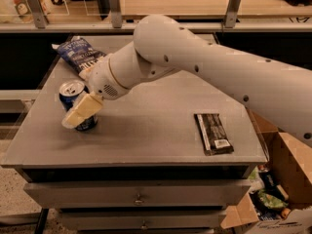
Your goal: Pick pepsi can
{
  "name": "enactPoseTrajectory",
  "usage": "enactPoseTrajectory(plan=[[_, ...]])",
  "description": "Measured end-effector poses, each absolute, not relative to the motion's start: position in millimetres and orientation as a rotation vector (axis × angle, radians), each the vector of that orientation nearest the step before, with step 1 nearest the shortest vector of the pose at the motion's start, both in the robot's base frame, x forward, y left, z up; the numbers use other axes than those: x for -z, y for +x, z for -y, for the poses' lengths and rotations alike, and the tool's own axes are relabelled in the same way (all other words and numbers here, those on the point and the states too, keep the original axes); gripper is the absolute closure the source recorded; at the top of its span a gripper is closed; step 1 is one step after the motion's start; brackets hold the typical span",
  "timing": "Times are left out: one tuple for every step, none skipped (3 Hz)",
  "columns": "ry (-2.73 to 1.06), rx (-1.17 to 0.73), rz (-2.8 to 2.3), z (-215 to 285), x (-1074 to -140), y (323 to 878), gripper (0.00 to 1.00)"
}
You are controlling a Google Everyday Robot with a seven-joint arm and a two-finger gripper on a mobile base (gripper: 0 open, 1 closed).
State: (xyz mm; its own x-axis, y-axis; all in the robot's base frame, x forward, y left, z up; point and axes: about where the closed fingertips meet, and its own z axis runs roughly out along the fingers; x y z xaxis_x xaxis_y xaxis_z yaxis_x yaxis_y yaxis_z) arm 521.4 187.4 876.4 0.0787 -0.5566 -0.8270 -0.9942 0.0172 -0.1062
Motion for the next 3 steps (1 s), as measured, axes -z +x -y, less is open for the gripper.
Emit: enactPoseTrajectory(plan=[[-1.638,-0.821,-1.528,-197.2,-874.9,517.1,0.41],[-1.623,-0.883,-1.500,-200.0,-873.4,512.9,0.64],[-1.576,-0.919,-1.481,-190.2,-883.5,513.6,0.87]])
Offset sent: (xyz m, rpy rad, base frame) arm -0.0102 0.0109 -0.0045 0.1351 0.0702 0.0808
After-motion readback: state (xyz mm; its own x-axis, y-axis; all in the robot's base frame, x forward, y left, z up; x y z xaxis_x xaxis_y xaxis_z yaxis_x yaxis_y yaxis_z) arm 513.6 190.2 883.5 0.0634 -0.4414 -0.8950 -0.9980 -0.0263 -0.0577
